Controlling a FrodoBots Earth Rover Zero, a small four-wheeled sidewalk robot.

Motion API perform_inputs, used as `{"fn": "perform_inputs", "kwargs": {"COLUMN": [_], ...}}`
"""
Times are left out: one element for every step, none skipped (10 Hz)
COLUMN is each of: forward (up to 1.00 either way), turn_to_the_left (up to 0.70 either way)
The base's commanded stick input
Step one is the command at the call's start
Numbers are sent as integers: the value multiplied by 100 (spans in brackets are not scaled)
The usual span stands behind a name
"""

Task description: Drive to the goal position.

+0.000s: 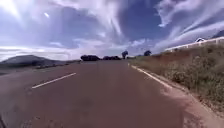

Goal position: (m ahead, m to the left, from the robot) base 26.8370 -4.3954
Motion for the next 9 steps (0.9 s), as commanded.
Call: {"fn": "perform_inputs", "kwargs": {"forward": [100,100,100,100,100,100,100,100,100], "turn_to_the_left": [0,0,0,0,0,0,0,0,0]}}
